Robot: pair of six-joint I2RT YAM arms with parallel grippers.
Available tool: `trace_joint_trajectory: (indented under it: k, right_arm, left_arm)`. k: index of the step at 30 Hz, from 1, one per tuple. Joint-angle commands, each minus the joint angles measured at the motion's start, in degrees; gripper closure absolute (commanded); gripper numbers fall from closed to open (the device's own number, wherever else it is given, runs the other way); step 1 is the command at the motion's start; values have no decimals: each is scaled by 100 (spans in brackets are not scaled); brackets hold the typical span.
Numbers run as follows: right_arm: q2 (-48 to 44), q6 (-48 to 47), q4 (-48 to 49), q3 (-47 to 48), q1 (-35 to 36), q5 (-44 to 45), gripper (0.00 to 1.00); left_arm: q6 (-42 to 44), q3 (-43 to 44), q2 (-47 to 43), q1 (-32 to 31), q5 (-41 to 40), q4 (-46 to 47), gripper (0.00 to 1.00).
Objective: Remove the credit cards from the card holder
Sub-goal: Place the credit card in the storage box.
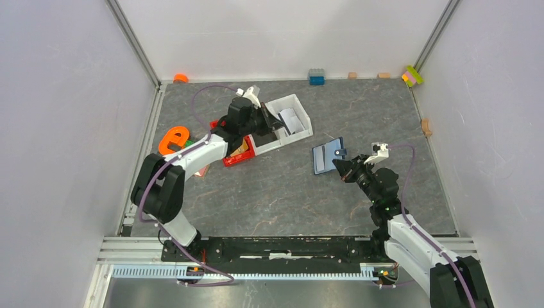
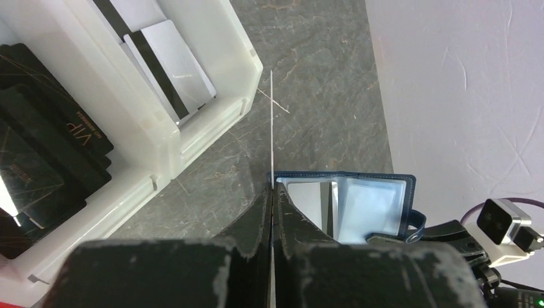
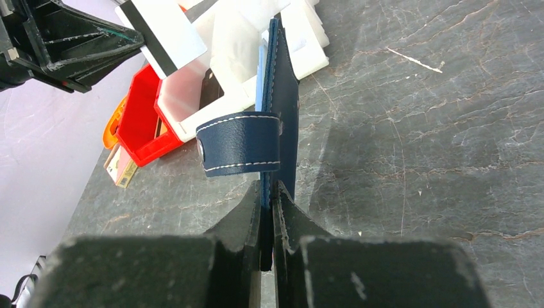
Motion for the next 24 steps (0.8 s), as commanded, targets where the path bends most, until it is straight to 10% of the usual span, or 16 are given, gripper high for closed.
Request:
trace_joint_trajectory:
  k: [1, 16, 24]
  right_arm:
    - [-100, -37, 343, 39, -13, -4, 100]
    - [-62, -64, 343, 49, -13, -13, 100]
    - [-44, -74, 328, 44, -13, 32, 100]
  left_arm:
    - [425, -140, -372, 29, -414, 105, 98]
    - [285, -489, -465, 315, -609, 187, 98]
    - [-208, 130, 496, 300, 725, 724, 98]
